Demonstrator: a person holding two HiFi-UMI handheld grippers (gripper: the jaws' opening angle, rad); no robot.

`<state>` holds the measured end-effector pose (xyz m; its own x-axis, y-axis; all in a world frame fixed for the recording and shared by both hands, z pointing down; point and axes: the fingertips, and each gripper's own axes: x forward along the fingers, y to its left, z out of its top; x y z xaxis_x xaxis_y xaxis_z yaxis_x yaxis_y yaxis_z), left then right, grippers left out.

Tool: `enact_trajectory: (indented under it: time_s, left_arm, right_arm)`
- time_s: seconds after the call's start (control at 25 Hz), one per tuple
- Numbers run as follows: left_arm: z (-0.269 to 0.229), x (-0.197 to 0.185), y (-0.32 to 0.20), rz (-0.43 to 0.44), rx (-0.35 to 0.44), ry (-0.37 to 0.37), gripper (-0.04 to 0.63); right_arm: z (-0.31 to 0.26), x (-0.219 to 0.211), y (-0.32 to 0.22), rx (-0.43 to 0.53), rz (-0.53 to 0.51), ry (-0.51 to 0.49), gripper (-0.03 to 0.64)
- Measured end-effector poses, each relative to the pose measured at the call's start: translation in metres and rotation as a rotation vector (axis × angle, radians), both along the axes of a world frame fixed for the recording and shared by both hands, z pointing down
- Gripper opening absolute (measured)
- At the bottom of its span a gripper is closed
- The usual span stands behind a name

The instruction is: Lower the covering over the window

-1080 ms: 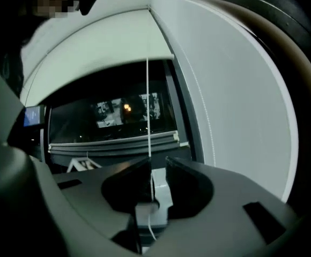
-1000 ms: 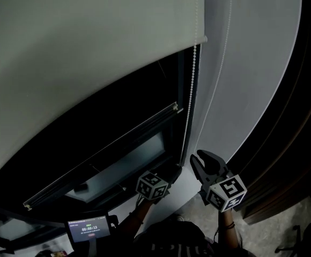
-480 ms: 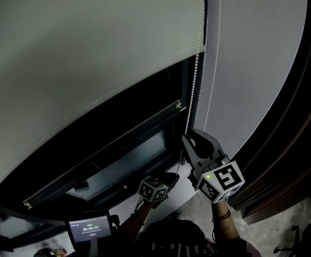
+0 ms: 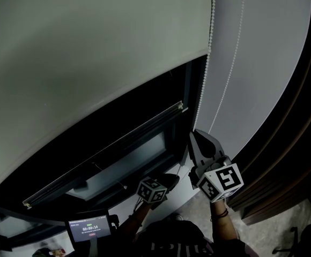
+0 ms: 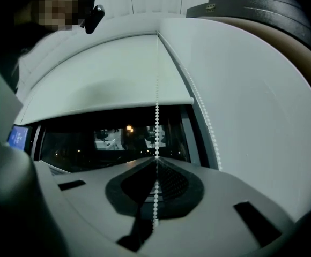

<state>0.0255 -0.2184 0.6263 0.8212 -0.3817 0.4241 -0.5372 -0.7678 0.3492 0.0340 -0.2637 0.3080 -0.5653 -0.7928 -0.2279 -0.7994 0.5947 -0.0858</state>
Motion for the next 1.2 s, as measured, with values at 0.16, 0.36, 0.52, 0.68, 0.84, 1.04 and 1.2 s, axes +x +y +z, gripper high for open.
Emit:
enact_trajectory:
  time_s: [0.16,0.36,0.52,0.68,0.84,1.04,1.2]
  left_arm:
    - [-0.025,0.000,-0.016,-0.025,0.069,0.066,0.017]
    - [-0.105,-0.004,-0.039,-0.083,0.188,0.244,0.029]
    - [-0.175,0.012,-0.042,-0.042,0.326,0.318,0.062]
    - [-0.227,0.035,-0.041,0.007,0.441,0.377,0.094]
    - [-0.259,0.052,-0.045,0.034,0.532,0.368,0.094]
    - [-0.276,0.053,-0.050,0.012,0.585,0.339,0.077]
    - [-0.267,0.053,-0.053,0.016,0.585,0.315,0.022]
  right_arm:
    - [0.041,0.012,-0.017,-0.079,0.049,0.073,0.012]
    - [0.160,0.018,-0.020,-0.324,0.098,0.172,0.011]
    - [0.248,0.018,-0.007,-0.511,0.087,0.227,0.011]
    - [0.299,0.017,0.004,-0.615,0.069,0.264,0.011]
    - [0.306,0.019,-0.001,-0.638,0.053,0.261,0.011]
    - [0.301,0.020,0.002,-0.628,0.047,0.255,0.011]
    - [0.297,0.019,0.006,-0.618,0.033,0.248,0.011]
